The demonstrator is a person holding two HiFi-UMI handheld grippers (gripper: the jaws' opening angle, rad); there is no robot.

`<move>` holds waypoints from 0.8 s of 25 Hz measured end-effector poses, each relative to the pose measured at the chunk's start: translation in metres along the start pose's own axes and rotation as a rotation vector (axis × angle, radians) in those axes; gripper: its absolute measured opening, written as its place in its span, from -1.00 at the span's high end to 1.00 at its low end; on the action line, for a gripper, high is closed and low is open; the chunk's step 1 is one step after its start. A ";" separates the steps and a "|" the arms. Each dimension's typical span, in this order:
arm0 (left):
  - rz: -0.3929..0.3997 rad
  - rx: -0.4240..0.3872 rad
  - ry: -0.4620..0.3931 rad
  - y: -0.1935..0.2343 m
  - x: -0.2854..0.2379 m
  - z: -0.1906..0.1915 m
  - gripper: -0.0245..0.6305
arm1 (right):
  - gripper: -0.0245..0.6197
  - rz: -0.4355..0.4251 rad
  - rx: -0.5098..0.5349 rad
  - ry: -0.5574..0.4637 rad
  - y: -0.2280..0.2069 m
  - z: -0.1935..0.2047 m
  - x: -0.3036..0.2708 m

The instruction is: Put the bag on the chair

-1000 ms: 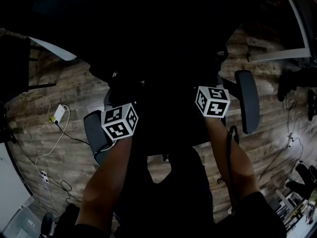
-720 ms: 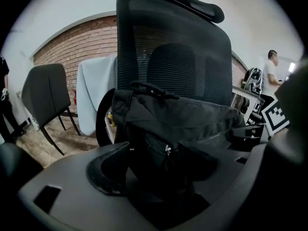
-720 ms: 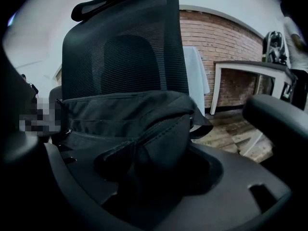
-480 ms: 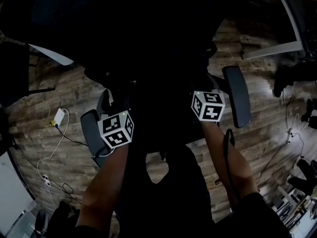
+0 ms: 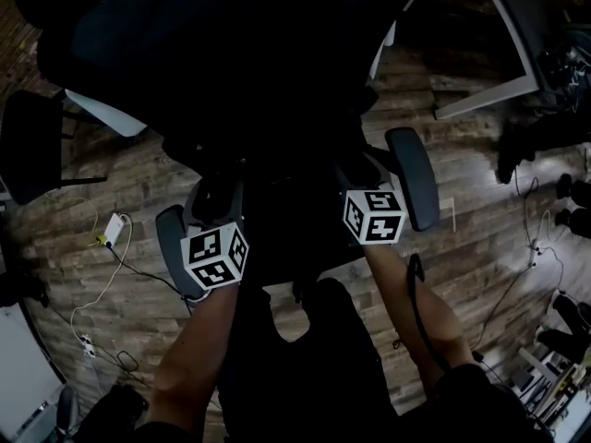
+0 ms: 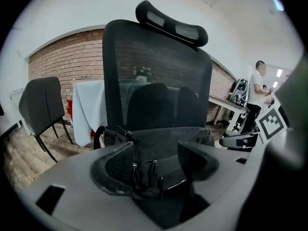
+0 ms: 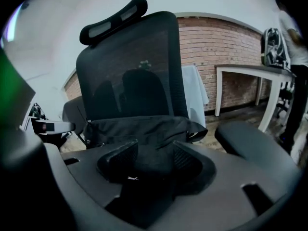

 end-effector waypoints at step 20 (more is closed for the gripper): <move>0.145 0.001 -0.161 -0.074 0.131 -0.123 0.81 | 0.81 -0.198 0.010 -0.206 0.056 -0.147 0.156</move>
Point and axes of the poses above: the fingertips, and each gripper's own axes: x backward along the fingers, y to its left, z out of its underside, the point moved 2 cm from there along x, backward along the fingers, and after that the axes turned 7 degrees about x, right-handed, at the moved point
